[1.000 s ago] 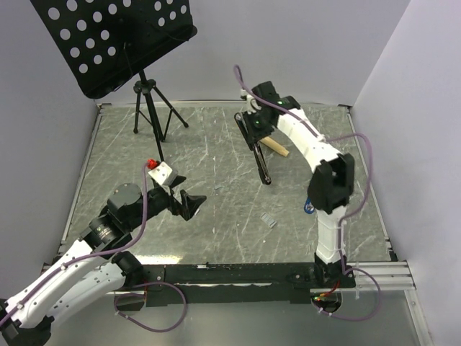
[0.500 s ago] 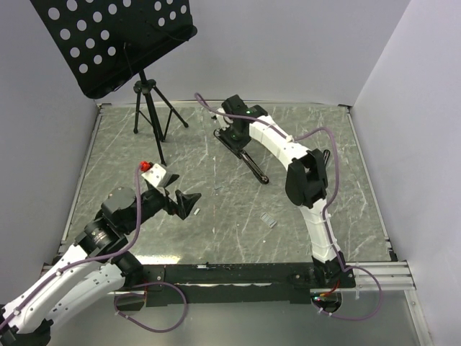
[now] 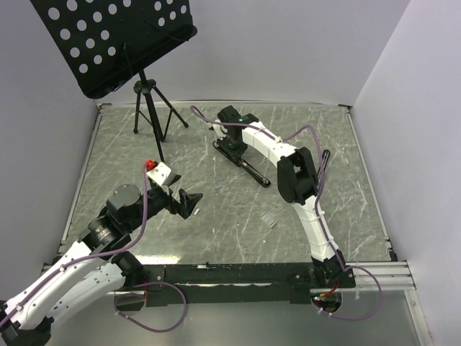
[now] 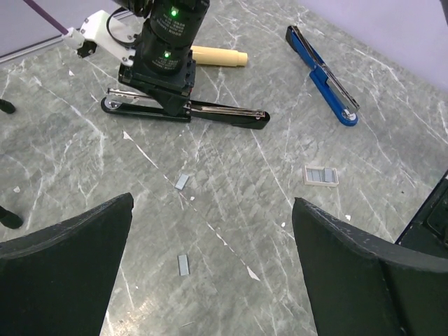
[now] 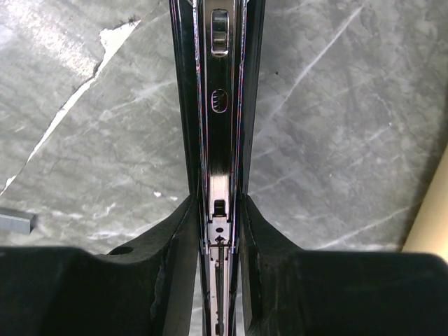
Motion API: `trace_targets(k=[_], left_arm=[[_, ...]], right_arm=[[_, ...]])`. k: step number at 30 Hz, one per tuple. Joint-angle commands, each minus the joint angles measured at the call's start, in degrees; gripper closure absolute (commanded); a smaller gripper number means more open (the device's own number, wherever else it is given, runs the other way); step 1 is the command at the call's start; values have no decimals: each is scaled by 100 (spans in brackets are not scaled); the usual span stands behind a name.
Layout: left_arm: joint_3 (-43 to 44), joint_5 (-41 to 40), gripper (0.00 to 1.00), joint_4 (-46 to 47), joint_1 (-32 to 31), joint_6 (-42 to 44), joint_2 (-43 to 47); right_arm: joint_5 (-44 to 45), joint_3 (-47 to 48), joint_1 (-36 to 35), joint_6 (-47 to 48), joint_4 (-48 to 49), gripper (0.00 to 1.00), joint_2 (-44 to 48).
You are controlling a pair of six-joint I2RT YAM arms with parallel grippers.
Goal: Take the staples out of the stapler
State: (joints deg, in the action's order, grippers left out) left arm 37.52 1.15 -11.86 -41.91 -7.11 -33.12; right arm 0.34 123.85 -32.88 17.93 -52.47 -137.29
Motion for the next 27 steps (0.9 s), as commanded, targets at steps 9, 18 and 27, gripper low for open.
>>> trace_targets(k=[9, 18, 27], left_arm=[[-16, -97, 1, 201, 34, 122, 43], [-7, -396, 1, 192, 69, 26, -45], [106, -2281, 3, 105, 104, -1317, -334]], right_arm=[[89, 271, -113, 114, 430, 56, -61], [-393, -432, -96, -387, 922, 28, 879], [-685, -2187, -95, -1476, 1828, 14, 2724]])
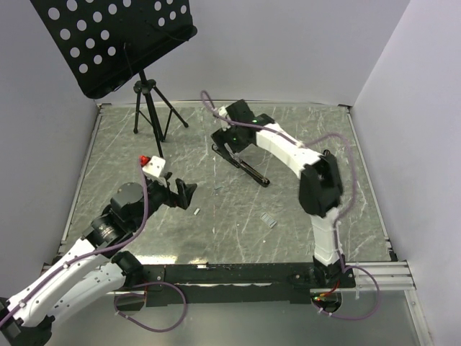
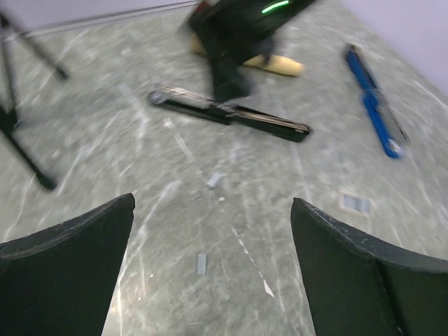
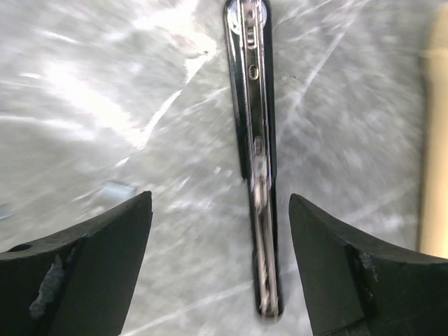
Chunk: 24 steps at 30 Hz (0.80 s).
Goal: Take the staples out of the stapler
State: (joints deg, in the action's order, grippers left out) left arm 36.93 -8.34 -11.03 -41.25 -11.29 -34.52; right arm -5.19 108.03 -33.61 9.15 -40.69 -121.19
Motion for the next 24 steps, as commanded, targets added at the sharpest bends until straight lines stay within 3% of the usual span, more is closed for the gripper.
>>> trace_targets(k=[1, 5, 9, 13, 20, 24], left_arm=[[209, -1398, 3, -31, 47, -962, -247], [333, -1688, 1, -294, 91, -1234, -563], [455, -2056, 5, -636, 135, -1787, -836], [666, -2278, 7, -1260, 643, -2684, -1275], [1062, -409, 9, -1613, 1909, -3124, -2285], [1106, 103, 11, -1499, 2270, -3108, -2524]], right_arm=[[-105, -721, -32, -738, 650, 14, 1236], [27, -1397, -32, -1186, 500, 13, 1991], [-577, -2957, -32, -1757, 1227, 13, 2818], [-922, -3981, -85, -2337, 1825, 15, 3512], [-633, -4265, -435, -2875, 1828, 23, 3497], [-229, -4106, -638, -2796, 1625, 24, 3304]])
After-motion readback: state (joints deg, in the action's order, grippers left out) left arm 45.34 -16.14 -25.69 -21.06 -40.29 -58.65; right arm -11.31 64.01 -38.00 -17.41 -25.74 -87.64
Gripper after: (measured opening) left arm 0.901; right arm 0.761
